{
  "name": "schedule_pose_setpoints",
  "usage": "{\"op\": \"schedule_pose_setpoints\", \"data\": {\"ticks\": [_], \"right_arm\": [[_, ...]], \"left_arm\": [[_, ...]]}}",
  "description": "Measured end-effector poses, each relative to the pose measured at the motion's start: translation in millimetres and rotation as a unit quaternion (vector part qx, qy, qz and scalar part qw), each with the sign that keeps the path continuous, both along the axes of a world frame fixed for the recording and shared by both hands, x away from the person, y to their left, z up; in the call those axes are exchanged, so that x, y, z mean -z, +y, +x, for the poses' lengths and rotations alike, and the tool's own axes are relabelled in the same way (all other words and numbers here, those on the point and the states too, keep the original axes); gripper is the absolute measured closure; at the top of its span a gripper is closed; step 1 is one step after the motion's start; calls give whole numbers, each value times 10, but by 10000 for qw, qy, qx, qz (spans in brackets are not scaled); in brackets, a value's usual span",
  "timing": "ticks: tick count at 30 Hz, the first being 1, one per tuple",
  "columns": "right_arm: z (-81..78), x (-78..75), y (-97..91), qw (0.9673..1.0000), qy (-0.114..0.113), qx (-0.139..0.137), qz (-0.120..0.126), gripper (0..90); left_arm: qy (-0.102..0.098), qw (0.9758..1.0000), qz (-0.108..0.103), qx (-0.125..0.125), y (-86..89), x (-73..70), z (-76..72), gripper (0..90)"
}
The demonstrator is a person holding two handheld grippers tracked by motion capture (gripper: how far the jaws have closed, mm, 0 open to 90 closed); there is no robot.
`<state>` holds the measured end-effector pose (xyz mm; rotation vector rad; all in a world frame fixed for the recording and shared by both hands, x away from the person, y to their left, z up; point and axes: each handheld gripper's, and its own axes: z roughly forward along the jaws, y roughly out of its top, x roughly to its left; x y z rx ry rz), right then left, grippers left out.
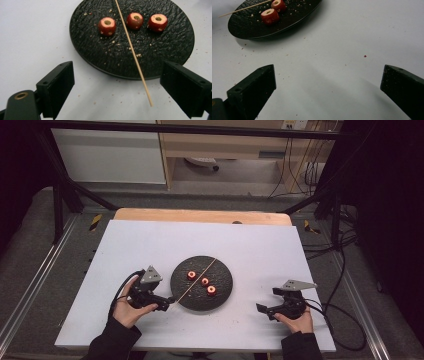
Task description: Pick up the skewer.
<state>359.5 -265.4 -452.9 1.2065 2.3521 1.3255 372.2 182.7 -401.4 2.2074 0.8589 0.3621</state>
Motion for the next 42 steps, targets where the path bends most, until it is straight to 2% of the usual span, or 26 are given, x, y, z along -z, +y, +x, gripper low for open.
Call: {"op": "schedule_pose_setpoints", "data": {"ticks": [10, 18, 23, 31, 37, 40, 42], "right_arm": [[0, 1, 1, 10000, -4, -12, -2, 7], [2, 3, 1, 10000, -6, -23, 1, 8], [3, 5, 3, 10000, 7, -27, -10, 8], [3, 5, 3, 10000, 4, -35, -4, 8], [4, 5, 2, 10000, 4, -33, -7, 8], [5, 6, 3, 10000, 10, -37, -17, 8], [4, 5, 3, 10000, -1, -39, -5, 8]], "left_arm": [[171, 9997, 165, 34, -252, -35, 116, 148], [441, 9985, 333, 44, -408, 3, 189, 219], [611, 9972, 415, 60, -474, 37, 234, 314], [763, 9952, 611, -60, -553, 75, 274, 529], [952, 9933, 641, -106, -582, 94, 295, 628], [1020, 9921, 725, -86, -609, 103, 296, 691], [1032, 9916, 780, -87, -631, 111, 293, 701]]}}
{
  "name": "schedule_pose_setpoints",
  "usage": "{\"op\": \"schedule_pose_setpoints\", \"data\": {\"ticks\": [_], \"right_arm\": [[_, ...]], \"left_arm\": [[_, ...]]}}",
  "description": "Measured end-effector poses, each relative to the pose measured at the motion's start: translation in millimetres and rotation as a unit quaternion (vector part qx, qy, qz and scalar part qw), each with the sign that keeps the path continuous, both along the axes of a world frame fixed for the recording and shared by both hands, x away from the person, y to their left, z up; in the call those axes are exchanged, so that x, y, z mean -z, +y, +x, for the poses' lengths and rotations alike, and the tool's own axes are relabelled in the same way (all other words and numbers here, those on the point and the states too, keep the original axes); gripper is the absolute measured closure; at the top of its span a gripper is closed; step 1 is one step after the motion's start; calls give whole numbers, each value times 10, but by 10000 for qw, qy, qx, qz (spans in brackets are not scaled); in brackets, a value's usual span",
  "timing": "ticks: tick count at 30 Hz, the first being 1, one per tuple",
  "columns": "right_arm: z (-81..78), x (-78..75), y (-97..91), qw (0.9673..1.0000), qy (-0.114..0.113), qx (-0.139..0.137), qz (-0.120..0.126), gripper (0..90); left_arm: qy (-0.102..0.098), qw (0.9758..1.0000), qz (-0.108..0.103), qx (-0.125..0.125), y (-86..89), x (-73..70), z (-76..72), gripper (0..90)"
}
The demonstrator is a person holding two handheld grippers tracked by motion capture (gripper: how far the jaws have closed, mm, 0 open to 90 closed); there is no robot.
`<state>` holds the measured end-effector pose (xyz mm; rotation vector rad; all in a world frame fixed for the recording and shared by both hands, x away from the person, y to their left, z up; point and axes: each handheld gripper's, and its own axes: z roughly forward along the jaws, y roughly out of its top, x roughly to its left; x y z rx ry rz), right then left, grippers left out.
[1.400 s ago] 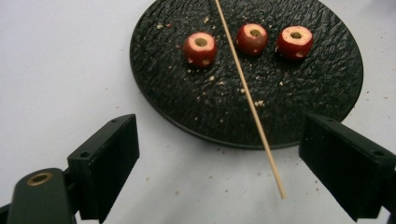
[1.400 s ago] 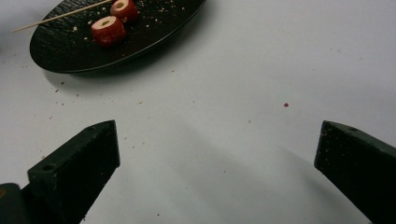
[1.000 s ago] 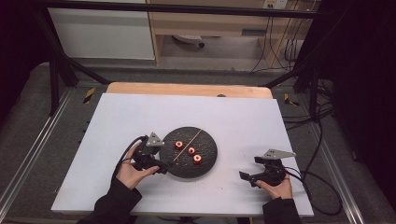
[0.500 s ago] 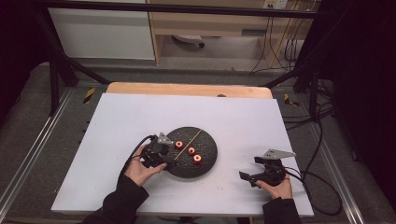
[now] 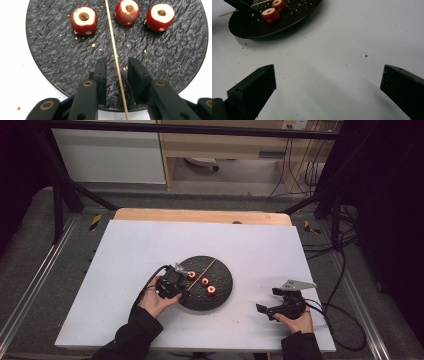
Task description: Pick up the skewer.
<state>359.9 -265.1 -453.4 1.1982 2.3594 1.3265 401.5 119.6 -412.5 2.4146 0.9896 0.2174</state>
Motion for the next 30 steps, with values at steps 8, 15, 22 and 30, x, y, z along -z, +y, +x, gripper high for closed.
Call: {"op": "schedule_pose_setpoints", "data": {"ticks": [8, 15, 22, 30], "right_arm": [[0, -1, 0, 10000, 1, 1, 12, 8], [-1, -1, 0, 10000, 1, -4, 16, 8], [-3, -3, 0, 10000, 12, 2, 28, 8], [-4, -4, -1, 10000, 15, -3, 9, 8]], "left_arm": [[34, 9999, 145, 5, -43, 19, 13, 794], [26, 9997, 259, -35, -88, 30, 16, 847], [1, 9995, 287, -92, -95, 25, 6, 877], [-148, 9998, 79, -131, -47, -16, -30, 886]]}}
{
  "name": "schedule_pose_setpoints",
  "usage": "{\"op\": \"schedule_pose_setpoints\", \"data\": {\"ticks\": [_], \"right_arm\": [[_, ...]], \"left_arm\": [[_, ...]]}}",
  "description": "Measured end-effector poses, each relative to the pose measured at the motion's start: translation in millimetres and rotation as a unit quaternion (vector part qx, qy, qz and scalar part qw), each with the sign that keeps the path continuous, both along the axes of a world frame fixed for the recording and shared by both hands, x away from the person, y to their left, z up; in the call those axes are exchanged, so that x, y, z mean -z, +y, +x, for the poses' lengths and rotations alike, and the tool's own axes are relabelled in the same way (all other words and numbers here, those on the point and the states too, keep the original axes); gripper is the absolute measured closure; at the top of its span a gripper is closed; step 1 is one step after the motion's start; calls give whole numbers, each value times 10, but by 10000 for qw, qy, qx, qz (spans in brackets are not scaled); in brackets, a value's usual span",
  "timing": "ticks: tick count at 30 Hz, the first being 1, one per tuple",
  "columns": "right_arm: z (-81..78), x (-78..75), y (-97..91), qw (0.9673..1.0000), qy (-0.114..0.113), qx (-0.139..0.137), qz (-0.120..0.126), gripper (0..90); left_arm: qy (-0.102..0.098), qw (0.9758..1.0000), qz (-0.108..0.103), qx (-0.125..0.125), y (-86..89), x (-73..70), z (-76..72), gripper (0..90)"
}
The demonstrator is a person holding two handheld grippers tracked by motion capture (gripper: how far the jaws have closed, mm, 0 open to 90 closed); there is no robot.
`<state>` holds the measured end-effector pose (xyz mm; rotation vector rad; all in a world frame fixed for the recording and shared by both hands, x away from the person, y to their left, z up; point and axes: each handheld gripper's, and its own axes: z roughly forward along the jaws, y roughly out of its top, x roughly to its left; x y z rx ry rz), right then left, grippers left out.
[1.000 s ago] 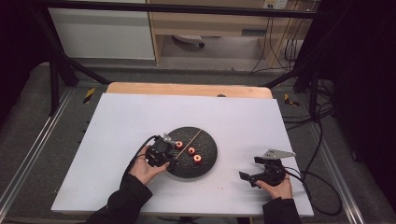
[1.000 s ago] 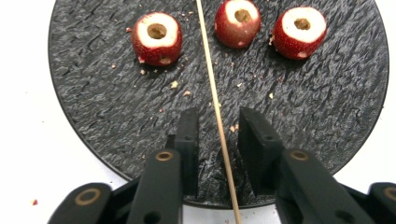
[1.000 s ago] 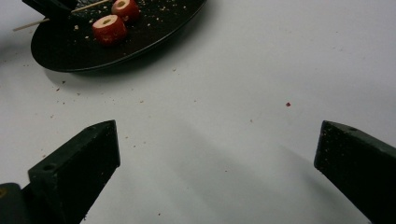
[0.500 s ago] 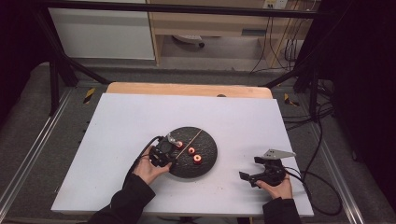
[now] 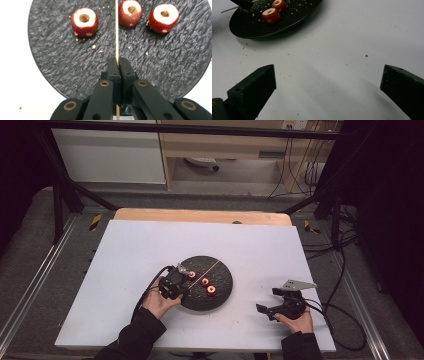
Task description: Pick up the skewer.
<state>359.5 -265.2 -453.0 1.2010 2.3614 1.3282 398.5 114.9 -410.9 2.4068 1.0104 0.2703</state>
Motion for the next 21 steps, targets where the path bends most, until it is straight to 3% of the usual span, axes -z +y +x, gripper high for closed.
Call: {"op": "schedule_pose_setpoints", "data": {"ticks": [9, 21], "right_arm": [[-2, -3, -2, 10000, 8, 16, 2, 8], [0, 3, 7, 10000, 54, 38, -5, 8]], "left_arm": [[-242, 9989, -394, -28, 180, -56, -78, 886], [-609, 9936, -950, -36, 458, -29, -230, 886]]}}
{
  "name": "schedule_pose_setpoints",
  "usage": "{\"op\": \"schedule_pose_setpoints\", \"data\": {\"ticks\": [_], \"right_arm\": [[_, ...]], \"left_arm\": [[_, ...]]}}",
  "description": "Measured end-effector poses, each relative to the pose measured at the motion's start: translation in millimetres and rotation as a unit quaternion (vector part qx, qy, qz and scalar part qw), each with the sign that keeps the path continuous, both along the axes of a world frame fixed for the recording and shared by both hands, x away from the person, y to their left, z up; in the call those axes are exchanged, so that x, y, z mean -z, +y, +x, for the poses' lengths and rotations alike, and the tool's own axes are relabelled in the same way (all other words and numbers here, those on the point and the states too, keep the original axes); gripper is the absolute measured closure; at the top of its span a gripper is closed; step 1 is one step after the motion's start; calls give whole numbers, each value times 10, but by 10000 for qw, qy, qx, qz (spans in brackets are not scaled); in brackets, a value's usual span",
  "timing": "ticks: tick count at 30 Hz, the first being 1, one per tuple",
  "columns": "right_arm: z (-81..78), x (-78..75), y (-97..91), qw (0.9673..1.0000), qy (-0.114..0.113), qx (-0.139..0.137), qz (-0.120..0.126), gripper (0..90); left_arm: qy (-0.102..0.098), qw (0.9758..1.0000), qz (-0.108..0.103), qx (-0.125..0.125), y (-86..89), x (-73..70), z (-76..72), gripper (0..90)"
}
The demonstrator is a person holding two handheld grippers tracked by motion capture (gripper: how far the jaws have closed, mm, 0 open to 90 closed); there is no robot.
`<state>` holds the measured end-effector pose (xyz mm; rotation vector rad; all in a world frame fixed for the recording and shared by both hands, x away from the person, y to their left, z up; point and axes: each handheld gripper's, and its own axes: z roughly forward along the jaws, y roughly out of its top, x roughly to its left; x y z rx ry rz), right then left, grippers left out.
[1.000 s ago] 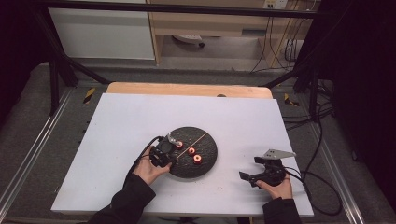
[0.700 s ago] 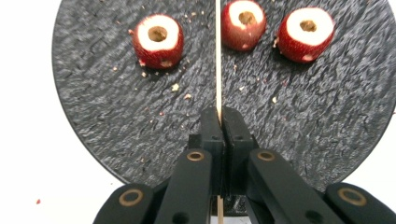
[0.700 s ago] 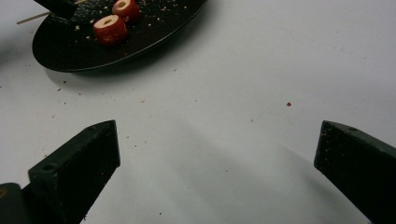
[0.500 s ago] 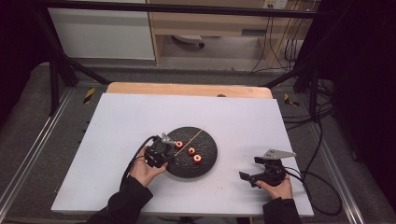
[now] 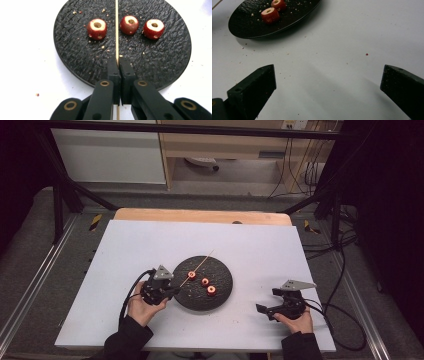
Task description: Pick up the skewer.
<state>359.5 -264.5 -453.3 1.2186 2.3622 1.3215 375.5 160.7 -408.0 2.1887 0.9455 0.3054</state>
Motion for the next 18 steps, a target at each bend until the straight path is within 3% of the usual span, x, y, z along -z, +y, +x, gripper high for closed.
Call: {"op": "schedule_pose_setpoints", "data": {"ticks": [11, 18], "right_arm": [[28, -44, 79, 10000, 27, 14, -14, 7], [61, -103, 197, 9999, 58, -16, -117, 7]], "left_arm": [[-108, 9990, -427, -36, 228, 103, -152, 885], [-253, 9983, -528, -32, 324, 147, -242, 885]]}}
